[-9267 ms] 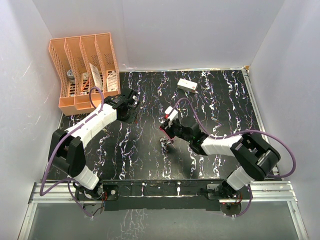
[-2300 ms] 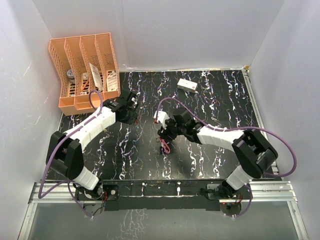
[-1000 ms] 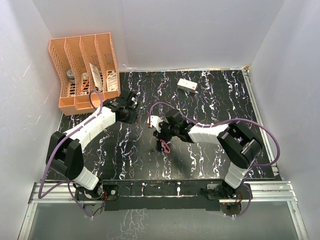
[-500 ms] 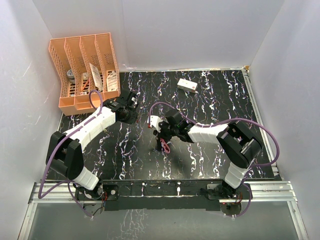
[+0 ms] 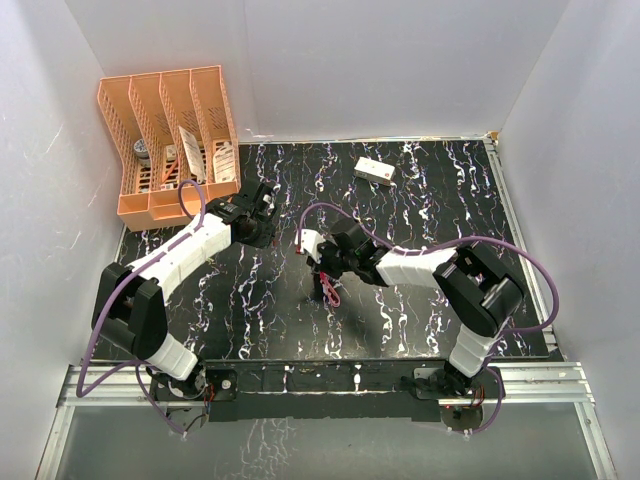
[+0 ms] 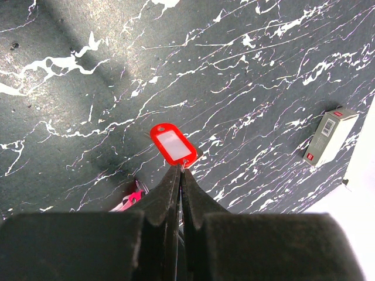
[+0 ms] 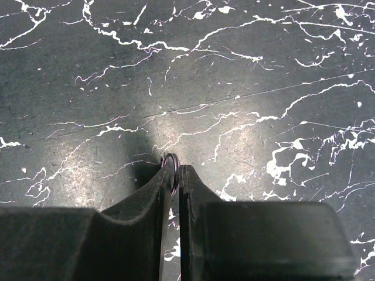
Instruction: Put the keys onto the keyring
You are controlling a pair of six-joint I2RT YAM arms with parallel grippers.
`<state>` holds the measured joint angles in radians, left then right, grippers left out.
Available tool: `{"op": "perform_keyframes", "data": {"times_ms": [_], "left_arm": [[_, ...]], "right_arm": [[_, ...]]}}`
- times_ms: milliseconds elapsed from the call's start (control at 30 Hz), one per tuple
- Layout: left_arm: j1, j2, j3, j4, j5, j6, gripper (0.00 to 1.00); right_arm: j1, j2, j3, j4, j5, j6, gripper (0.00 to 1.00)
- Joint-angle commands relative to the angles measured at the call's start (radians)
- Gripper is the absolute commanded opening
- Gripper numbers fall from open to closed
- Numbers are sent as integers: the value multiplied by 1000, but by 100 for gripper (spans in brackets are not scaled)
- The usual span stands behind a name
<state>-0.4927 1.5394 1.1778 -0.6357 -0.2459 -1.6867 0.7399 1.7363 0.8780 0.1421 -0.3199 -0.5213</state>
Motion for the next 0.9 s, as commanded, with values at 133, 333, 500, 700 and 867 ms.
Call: {"op": "perform_keyframes", "data": {"times_ms": [133, 333, 500, 700, 867], "left_arm": [[5, -38, 2, -12, 5, 7, 0], [5, -34, 2, -14, 12, 7, 0], [5, -33, 3, -16, 12, 7, 0], [6, -33, 2, -17, 9, 7, 0], [5, -37, 0, -15, 6, 9, 0]], "right_arm": [[5, -134, -106, 224, 25, 11, 8], [4, -155, -103, 193, 30, 9, 8], [5, -136, -70, 150, 79, 88, 30], [-17, -35, 110, -31, 176, 408, 30], [-50, 48, 205, -149, 89, 598, 31]]}}
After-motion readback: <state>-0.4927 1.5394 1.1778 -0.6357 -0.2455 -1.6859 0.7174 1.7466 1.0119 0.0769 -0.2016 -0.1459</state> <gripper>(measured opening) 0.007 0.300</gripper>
